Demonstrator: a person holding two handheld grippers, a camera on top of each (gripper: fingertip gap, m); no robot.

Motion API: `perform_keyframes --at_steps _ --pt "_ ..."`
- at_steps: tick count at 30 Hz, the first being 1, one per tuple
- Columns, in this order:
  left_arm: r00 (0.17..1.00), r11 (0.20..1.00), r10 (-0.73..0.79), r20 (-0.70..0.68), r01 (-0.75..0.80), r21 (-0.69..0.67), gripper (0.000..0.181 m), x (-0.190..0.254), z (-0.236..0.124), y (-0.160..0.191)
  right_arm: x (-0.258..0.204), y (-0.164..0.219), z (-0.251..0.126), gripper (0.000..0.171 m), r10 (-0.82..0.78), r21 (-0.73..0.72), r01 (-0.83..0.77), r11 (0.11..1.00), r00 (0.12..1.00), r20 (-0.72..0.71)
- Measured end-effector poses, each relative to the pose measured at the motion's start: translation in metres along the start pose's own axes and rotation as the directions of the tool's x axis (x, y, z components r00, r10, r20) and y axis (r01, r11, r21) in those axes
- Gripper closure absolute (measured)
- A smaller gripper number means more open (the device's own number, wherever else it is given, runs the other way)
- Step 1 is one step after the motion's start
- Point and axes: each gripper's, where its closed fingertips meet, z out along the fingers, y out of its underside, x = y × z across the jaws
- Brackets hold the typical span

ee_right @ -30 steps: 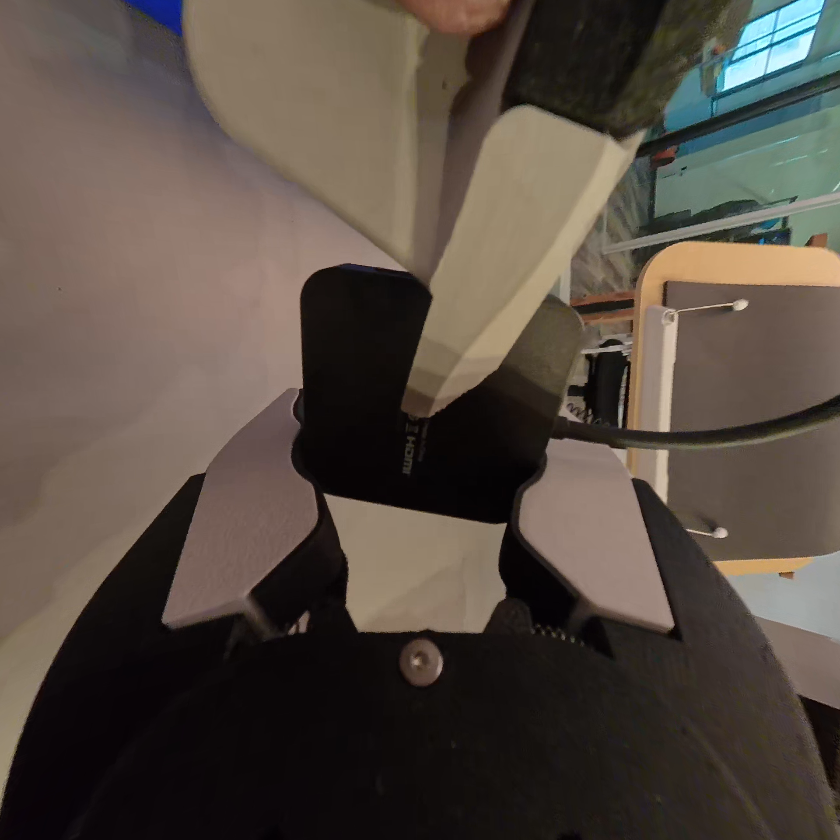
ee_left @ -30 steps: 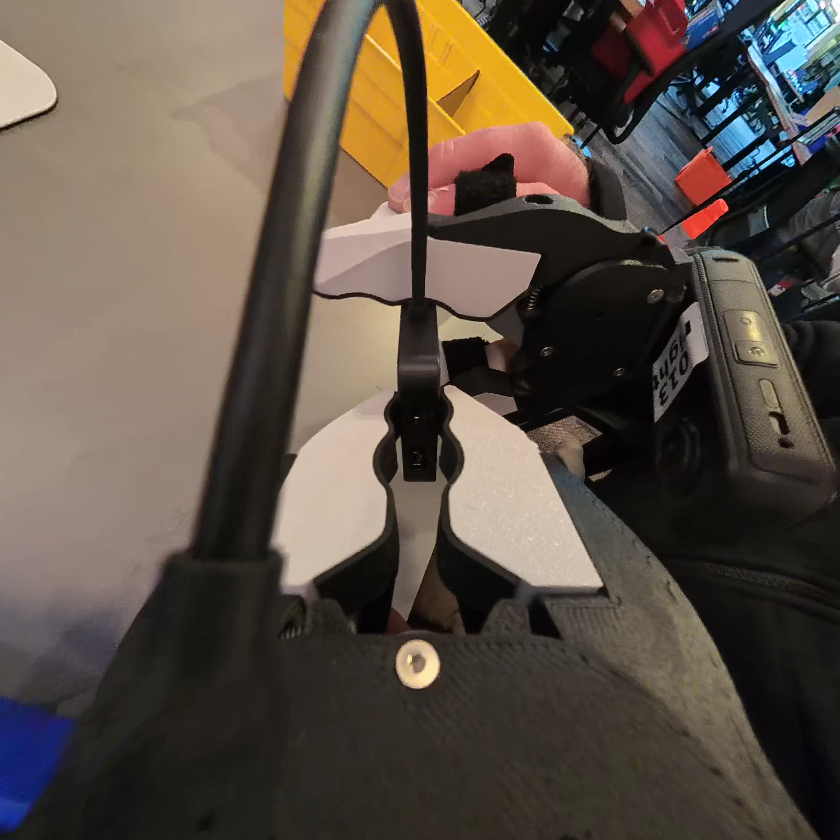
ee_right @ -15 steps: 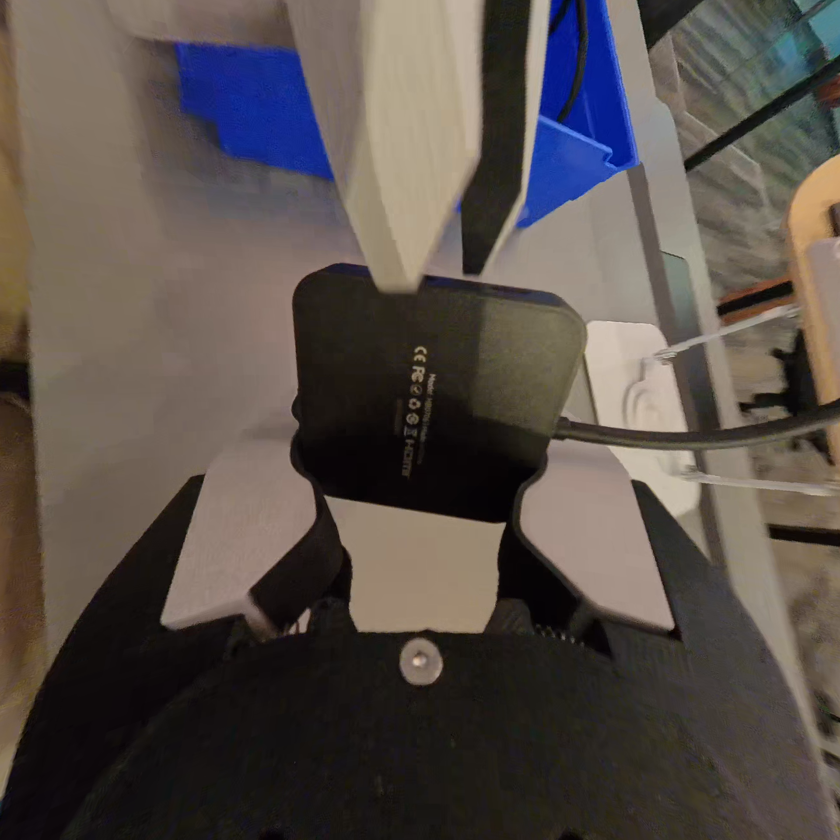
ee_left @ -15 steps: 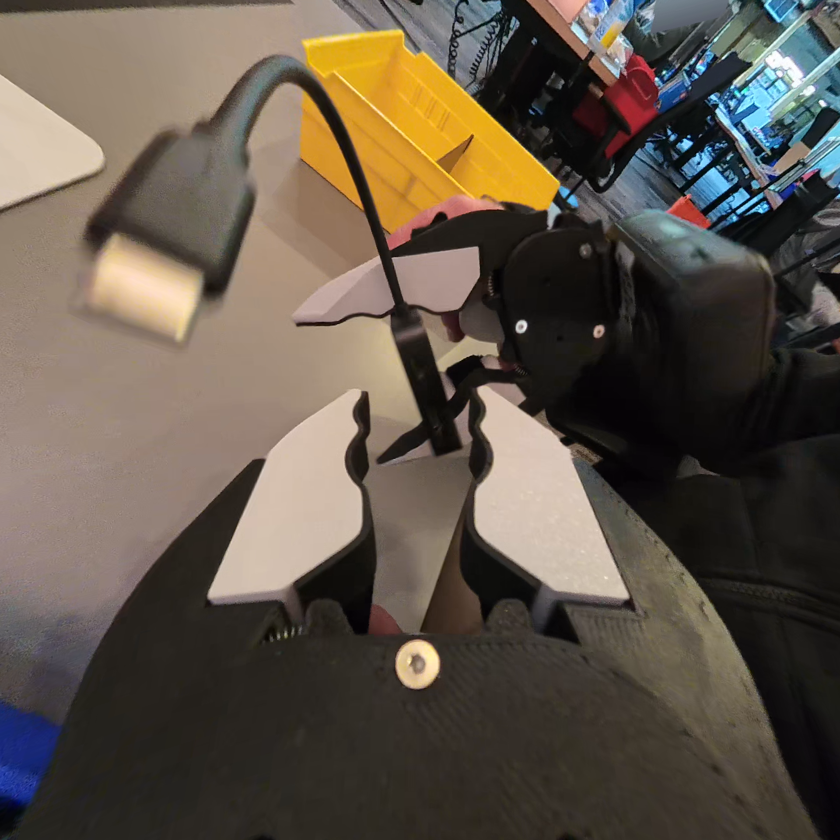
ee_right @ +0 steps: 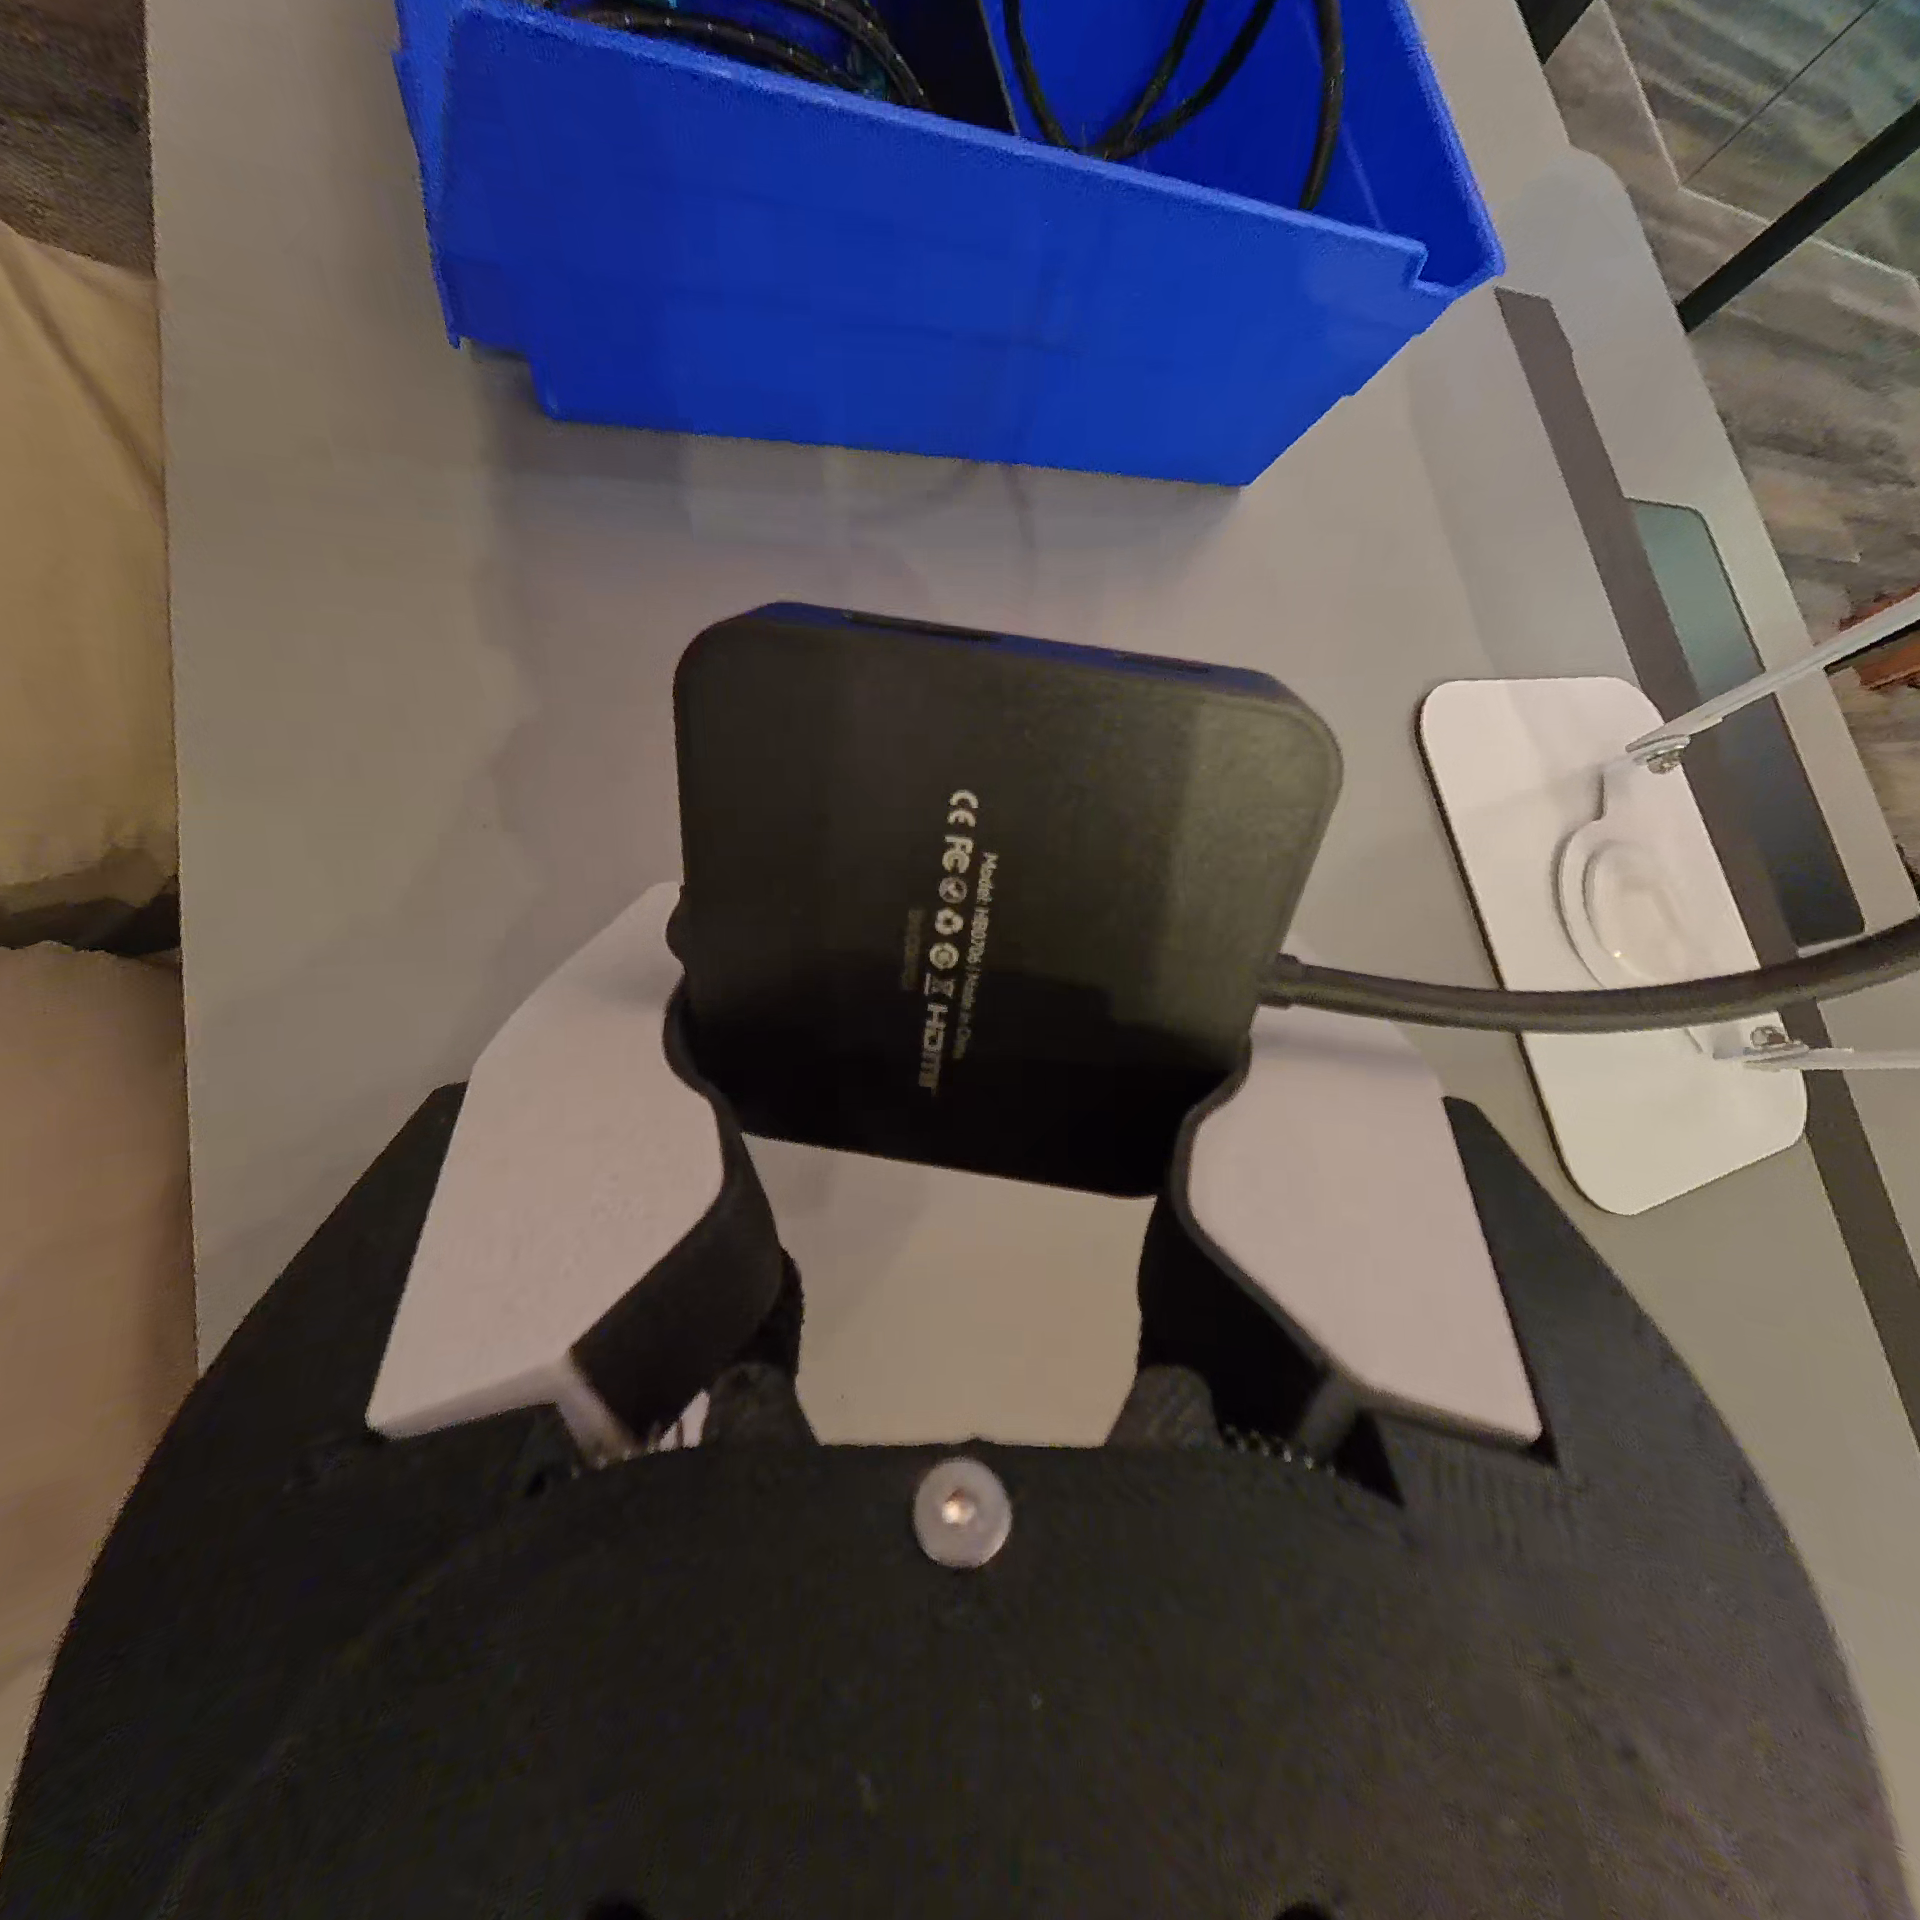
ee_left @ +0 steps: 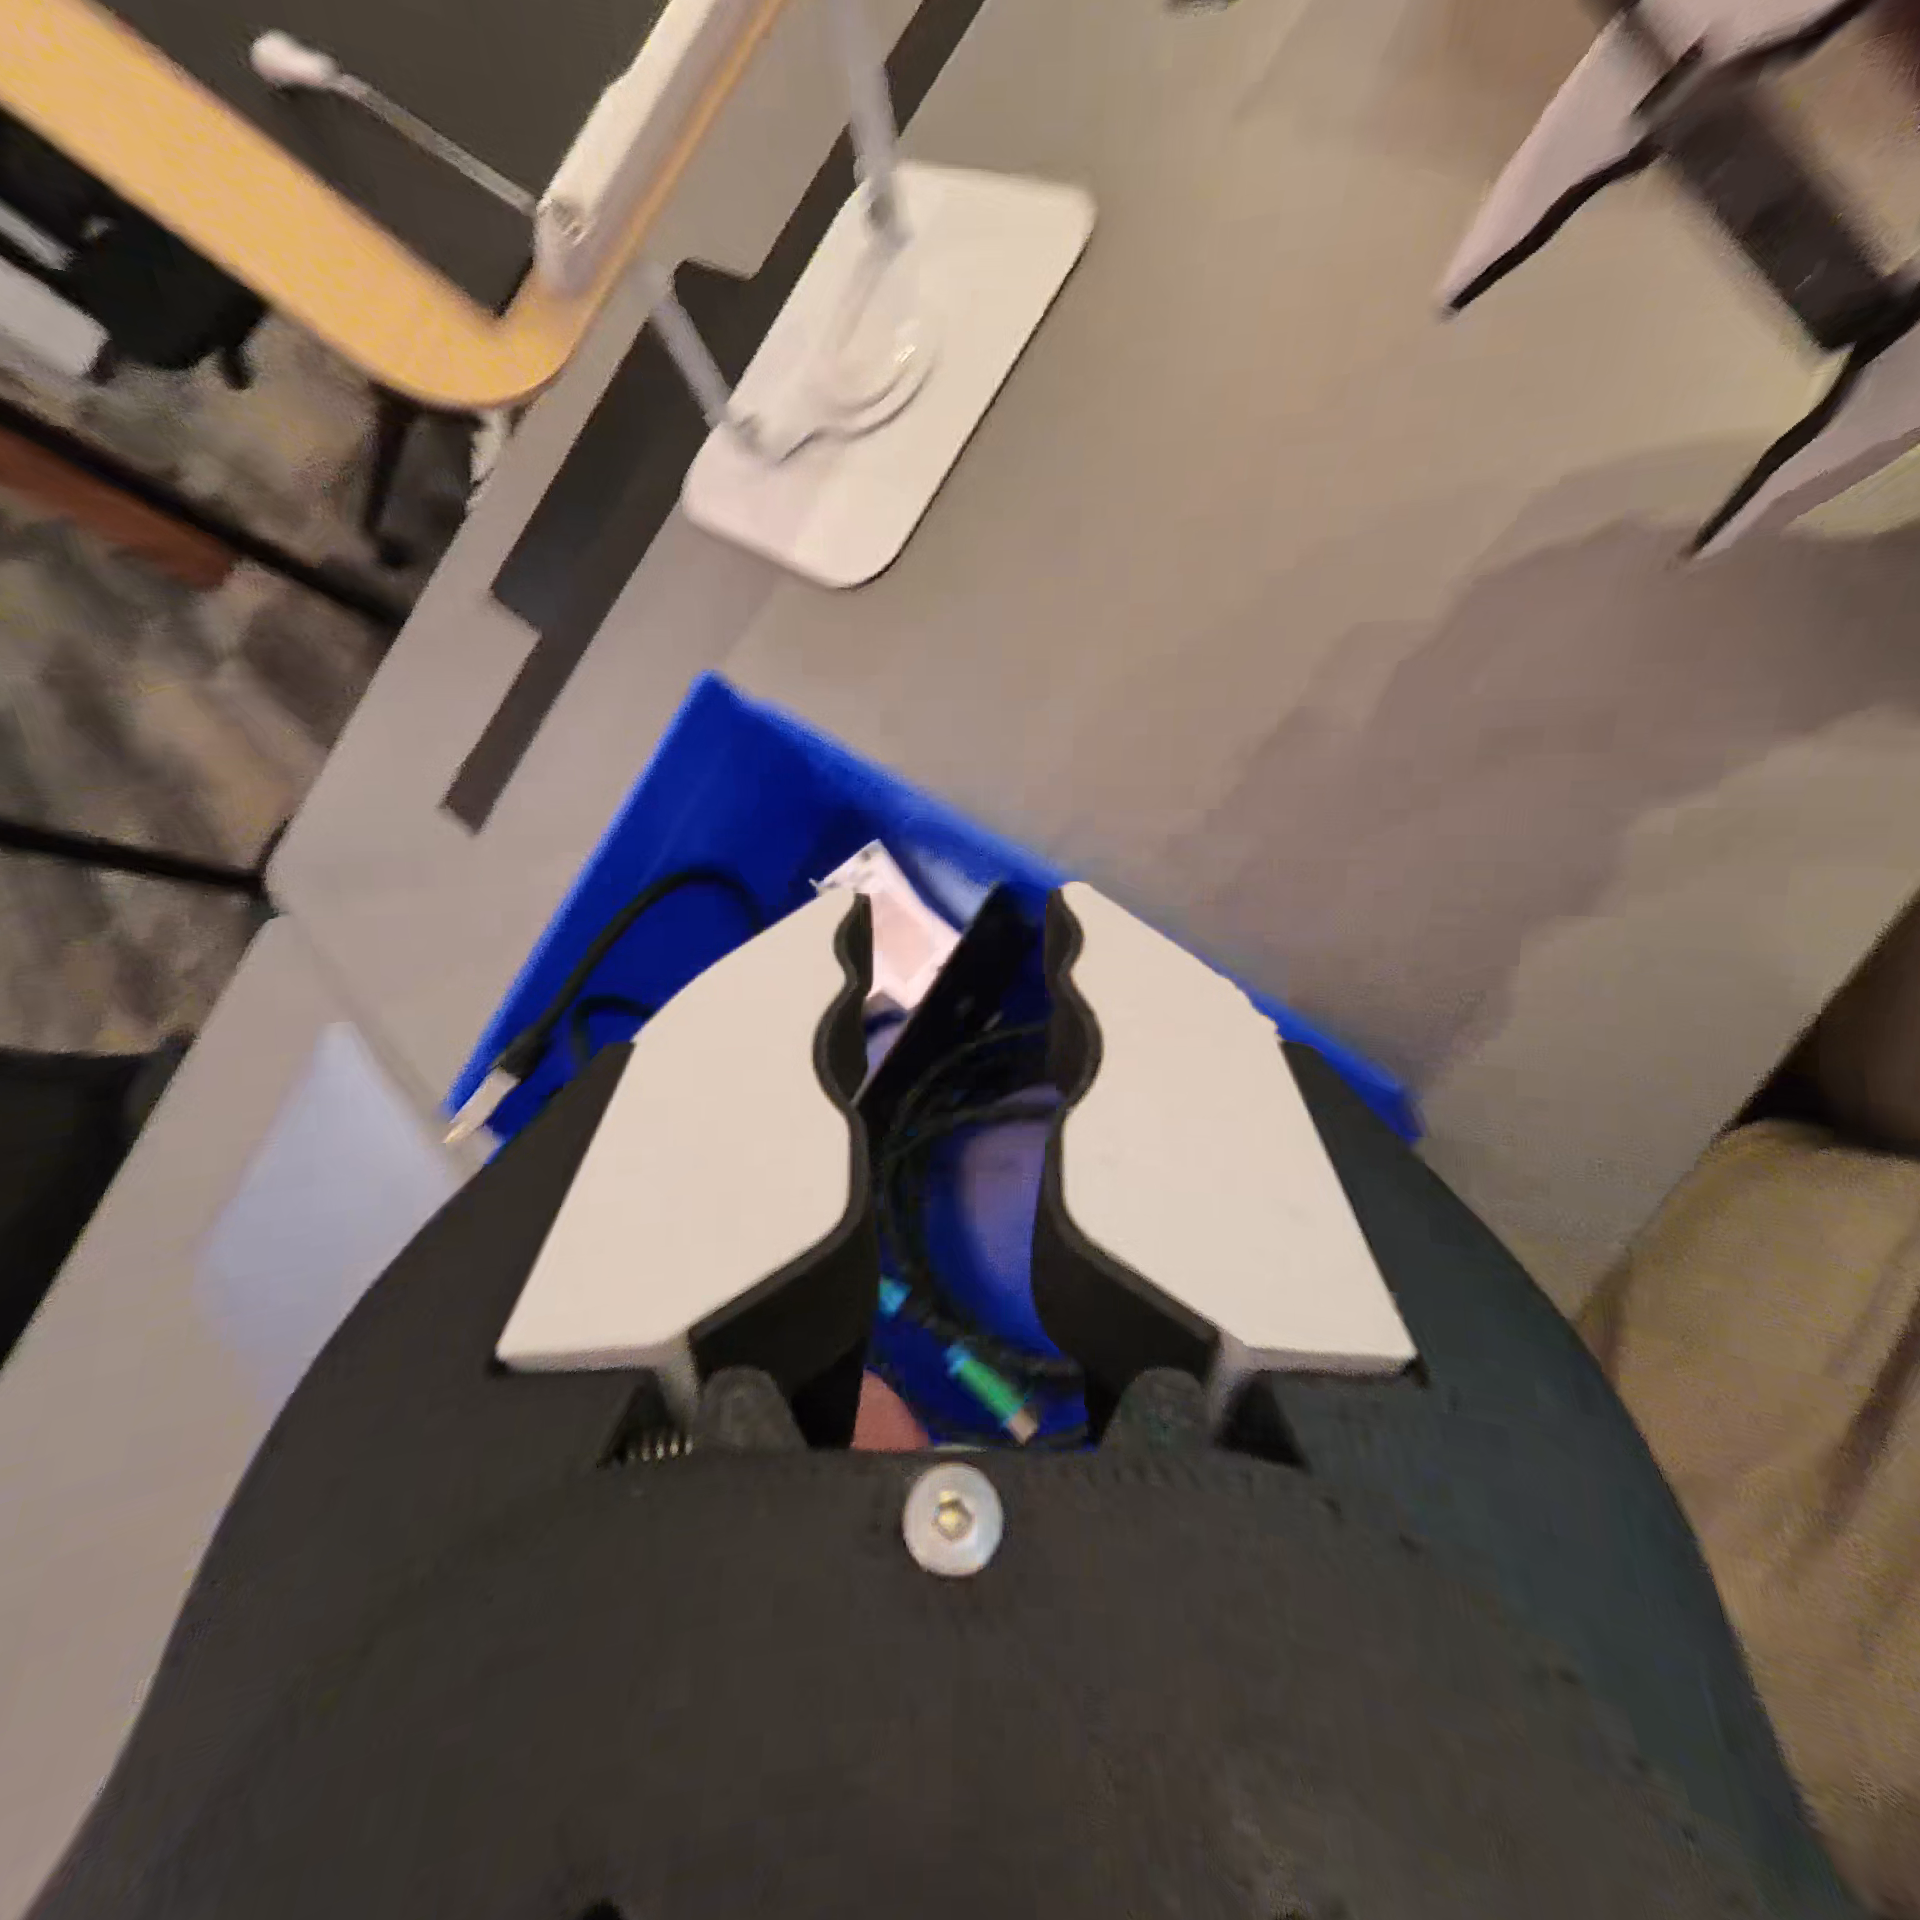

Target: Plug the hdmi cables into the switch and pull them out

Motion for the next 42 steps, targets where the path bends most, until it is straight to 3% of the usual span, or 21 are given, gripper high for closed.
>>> perform_keyframes --at_steps 1,6,10,13,20,24,29,42 --pt "0.999 0.999 0.034 0.029 -0.034 -0.020 0.150 -0.008 -0.003 0.009 0.000 0.001 0.001 0.083 0.000 -0.006 0.000 1.000 1.000 -0.001" --pt "0.989 0.963 0.119 0.085 -0.094 -0.251 0.150 -0.036 -0.003 0.079 -0.001 0.004 0.004 0.083 0.002 -0.025 -0.002 1.000 1.000 0.001" --pt "0.995 0.937 -0.049 0.092 0.078 -0.342 0.146 -0.046 0.007 0.121 -0.001 0.008 0.006 0.083 -0.002 -0.041 0.002 0.999 1.000 0.002" --pt "0.976 0.869 -0.201 0.088 0.219 -0.443 0.142 -0.038 0.021 0.154 -0.002 0.008 0.007 0.083 -0.008 -0.040 0.008 0.999 1.000 0.003" --pt "0.957 0.716 -0.213 0.198 0.291 -0.634 0.144 -0.028 0.057 0.204 -0.002 0.003 0.004 0.083 -0.021 -0.007 0.021 1.000 1.000 -0.005" --pt "0.963 0.671 -0.136 0.230 0.261 -0.694 0.152 -0.025 0.069 0.217 -0.002 0.001 0.003 0.083 -0.022 0.009 0.022 1.000 1.000 -0.001" --pt "0.965 0.691 -0.122 0.234 0.252 -0.678 0.155 -0.028 0.070 0.215 -0.002 -0.008 -0.002 0.083 -0.028 0.070 0.028 0.997 1.000 -0.001" --pt "0.978 0.836 -0.168 0.124 0.208 -0.508 0.157 -0.036 0.051 0.181 -0.002 -0.007 -0.001 0.083 -0.031 0.074 0.031 0.997 1.000 0.001"
